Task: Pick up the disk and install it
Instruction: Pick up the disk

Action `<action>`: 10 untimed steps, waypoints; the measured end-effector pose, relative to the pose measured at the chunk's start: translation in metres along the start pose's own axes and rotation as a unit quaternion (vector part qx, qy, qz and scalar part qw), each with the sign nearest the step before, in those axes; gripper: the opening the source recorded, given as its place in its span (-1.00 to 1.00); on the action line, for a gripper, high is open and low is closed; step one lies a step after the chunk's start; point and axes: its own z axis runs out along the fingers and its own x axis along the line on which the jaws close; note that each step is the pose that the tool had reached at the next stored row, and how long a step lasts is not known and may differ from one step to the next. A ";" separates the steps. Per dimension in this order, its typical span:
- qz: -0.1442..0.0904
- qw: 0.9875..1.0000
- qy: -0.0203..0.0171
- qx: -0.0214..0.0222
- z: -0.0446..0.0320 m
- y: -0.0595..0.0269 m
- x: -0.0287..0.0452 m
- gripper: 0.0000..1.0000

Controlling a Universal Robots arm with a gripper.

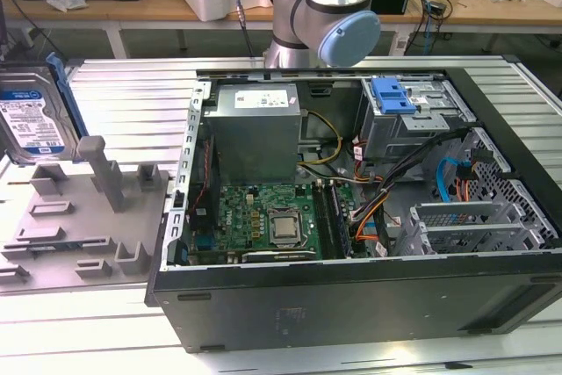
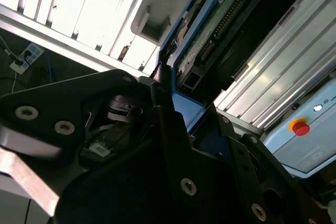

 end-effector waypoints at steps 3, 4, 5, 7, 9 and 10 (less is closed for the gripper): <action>0.000 1.000 0.000 0.000 0.0000 0.0000 0.0000 -0.26; 0.000 1.000 0.000 0.000 0.0000 0.0000 0.0000 -0.26; 0.000 1.000 0.000 0.000 0.0000 0.0000 0.0000 -0.26; 0.000 1.000 0.000 0.000 -0.0014 0.0001 0.0002 -0.26; 0.000 1.000 0.000 0.000 -0.0041 0.0002 0.0005 -0.26; 0.000 1.000 0.000 0.000 -0.0055 0.0002 0.0007 -0.26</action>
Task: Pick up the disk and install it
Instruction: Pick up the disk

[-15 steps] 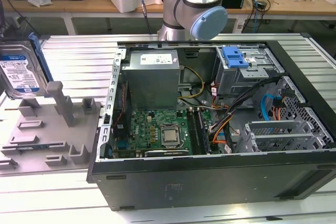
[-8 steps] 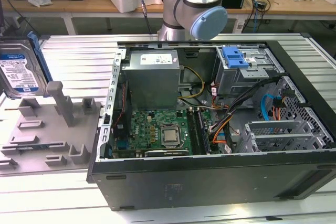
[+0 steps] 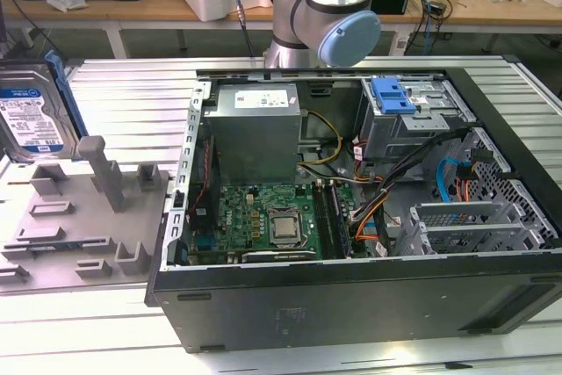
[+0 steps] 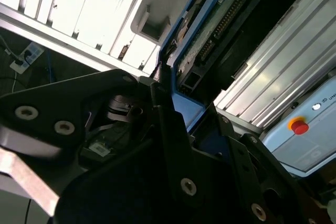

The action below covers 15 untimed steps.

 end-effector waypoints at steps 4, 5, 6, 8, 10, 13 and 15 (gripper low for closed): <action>0.000 1.000 0.000 0.003 -0.0073 0.0004 0.0009 -0.26; 0.000 1.000 0.000 0.004 -0.0092 0.0004 0.0011 -0.26; 0.000 1.000 0.000 0.005 -0.0120 0.0006 0.0014 -0.26; 0.000 1.000 0.000 0.009 -0.0175 0.0008 0.0021 -0.26; -0.001 1.000 0.000 0.011 -0.0215 0.0010 0.0026 -0.26; -0.001 1.000 0.000 0.015 -0.0271 0.0013 0.0032 -0.26; -0.002 1.000 -0.003 0.017 -0.0307 0.0015 0.0039 -0.26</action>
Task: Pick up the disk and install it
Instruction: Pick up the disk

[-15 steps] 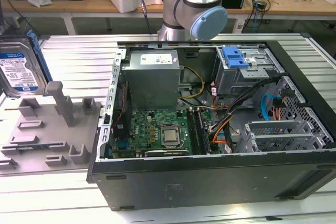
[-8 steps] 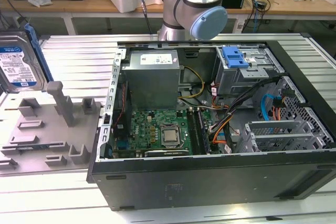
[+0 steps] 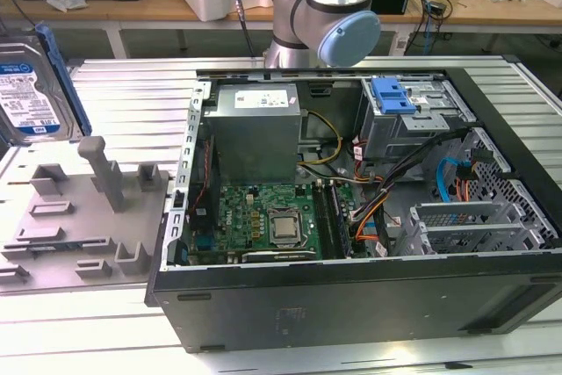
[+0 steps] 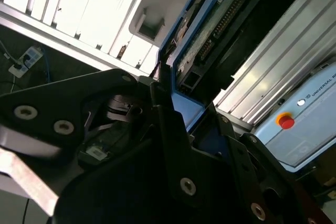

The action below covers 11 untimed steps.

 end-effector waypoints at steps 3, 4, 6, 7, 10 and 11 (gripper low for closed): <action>0.000 1.000 -0.004 0.001 -0.0083 0.0001 0.0012 -0.26; 0.000 1.000 -0.005 0.001 -0.0104 0.0001 0.0015 -0.26; -0.001 1.000 -0.008 0.002 -0.0146 0.0001 0.0021 -0.26; -0.001 1.000 -0.009 0.002 -0.0167 0.0001 0.0024 -0.26; -0.001 1.000 -0.014 0.002 -0.0247 0.0000 0.0036 -0.26; -0.001 1.000 -0.015 0.002 -0.0267 -0.0001 0.0039 -0.26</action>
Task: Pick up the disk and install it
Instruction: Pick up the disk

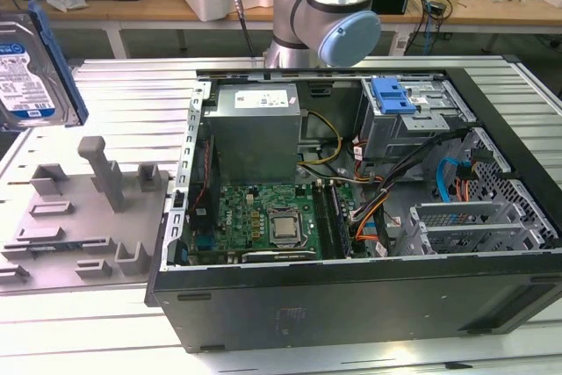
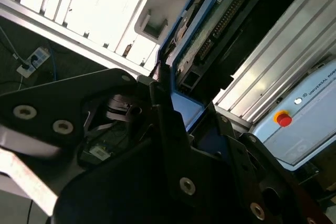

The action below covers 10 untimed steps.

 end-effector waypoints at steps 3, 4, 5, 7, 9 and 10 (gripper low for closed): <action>0.000 1.000 -0.004 0.000 -0.0085 -0.0003 0.0010 -0.26; 0.000 1.000 -0.005 0.000 -0.0108 -0.0004 0.0012 -0.26; 0.000 1.000 -0.006 0.000 -0.0140 -0.0006 0.0016 -0.26; -0.001 1.000 -0.008 0.000 -0.0187 -0.0009 0.0021 -0.26; -0.001 1.000 -0.010 0.000 -0.0241 -0.0014 0.0027 -0.26; -0.001 1.000 -0.010 0.000 -0.0266 -0.0016 0.0029 -0.26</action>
